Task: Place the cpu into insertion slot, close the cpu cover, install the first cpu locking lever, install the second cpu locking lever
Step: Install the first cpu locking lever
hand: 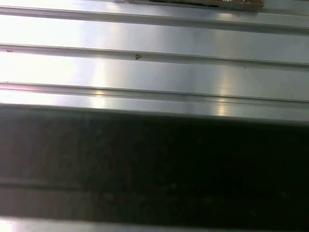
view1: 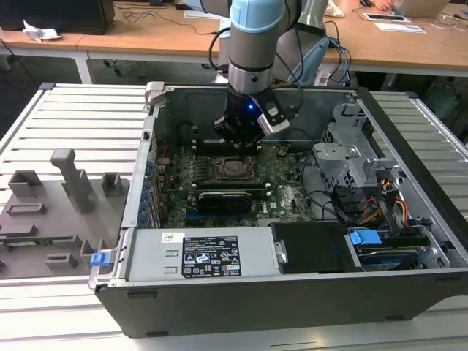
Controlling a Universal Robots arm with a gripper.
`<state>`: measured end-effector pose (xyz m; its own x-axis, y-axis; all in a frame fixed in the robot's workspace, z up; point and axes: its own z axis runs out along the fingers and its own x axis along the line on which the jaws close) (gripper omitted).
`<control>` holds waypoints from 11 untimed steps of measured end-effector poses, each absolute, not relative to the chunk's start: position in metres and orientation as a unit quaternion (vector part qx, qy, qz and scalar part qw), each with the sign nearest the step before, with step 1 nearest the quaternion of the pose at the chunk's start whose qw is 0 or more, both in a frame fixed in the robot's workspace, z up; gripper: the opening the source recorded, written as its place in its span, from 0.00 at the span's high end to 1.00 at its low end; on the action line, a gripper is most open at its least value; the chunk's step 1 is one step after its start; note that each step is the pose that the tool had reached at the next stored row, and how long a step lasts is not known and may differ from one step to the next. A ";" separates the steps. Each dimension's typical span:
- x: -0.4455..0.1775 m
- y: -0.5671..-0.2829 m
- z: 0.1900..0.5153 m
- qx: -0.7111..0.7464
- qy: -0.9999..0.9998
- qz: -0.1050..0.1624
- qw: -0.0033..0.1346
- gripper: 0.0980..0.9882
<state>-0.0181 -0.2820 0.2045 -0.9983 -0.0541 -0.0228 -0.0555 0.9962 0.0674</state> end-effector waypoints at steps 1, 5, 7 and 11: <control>-0.018 -0.282 0.204 -0.027 0.999 0.034 0.010 0.99; -0.018 -0.282 0.203 -0.027 0.999 0.034 0.010 0.99; -0.017 -0.282 0.202 -0.027 0.999 0.034 0.011 0.99; -0.017 -0.282 0.210 -0.027 0.999 0.034 0.011 0.99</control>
<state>-0.0175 -0.2819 0.2099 -0.9983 -0.0541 -0.0230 -0.0555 0.9962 0.0667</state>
